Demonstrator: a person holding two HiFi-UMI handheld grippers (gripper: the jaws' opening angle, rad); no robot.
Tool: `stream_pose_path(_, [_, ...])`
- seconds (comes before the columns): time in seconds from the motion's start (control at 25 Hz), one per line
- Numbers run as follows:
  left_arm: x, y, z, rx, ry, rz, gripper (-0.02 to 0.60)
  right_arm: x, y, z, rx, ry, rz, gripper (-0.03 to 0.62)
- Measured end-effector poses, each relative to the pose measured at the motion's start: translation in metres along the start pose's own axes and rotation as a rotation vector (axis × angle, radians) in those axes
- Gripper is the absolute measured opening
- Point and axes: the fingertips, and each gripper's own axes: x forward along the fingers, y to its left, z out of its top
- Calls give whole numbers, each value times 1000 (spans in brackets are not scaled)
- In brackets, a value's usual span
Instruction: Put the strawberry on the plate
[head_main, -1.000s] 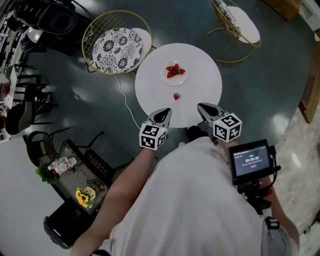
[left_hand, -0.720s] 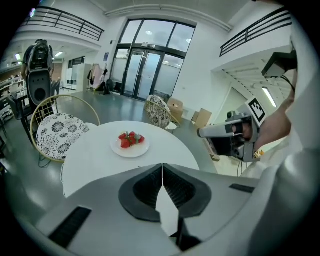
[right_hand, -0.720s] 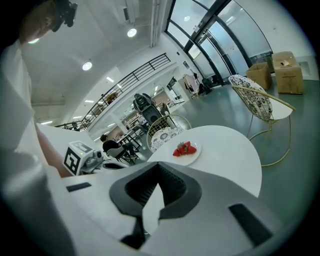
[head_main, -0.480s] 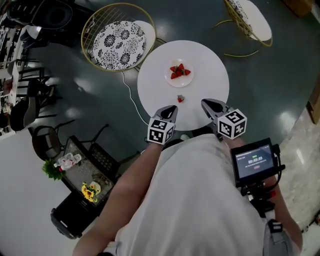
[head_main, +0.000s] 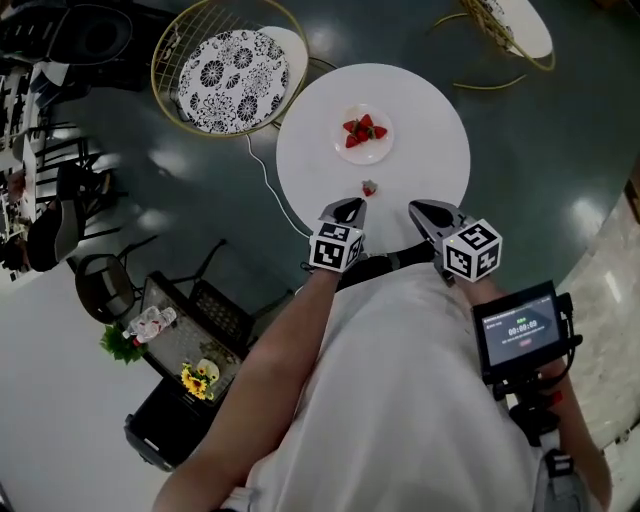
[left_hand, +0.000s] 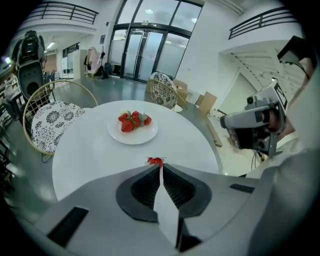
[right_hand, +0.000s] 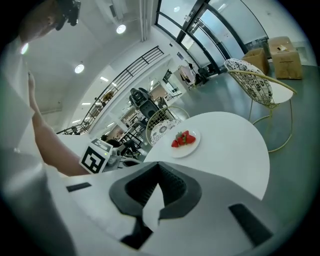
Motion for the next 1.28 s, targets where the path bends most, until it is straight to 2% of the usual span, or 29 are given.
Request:
stream_pose_path(0.2, [8, 2, 10, 55, 41, 12, 13, -3, -3, 2, 39, -11, -22, 6])
stream_pose_path(0.24, [10, 1, 13, 56, 46, 11, 57, -4, -4, 3, 45, -13, -25, 6])
stream_pose_path(0.28, [12, 0, 15, 54, 51, 9, 69, -6, -5, 4, 50, -13, -28, 6])
stream_pose_path(0.68, [38, 2, 20, 57, 72, 35, 152, -15, -14, -15, 88, -7, -64, 6])
stream_pose_path(0.92, [50, 6, 22, 27, 78, 48, 156, -20, -19, -22, 92, 1, -76, 6])
stream_pose_path(1.28, [60, 9, 25, 55, 88, 52, 153, -24, -23, -34, 115, -20, -98, 6])
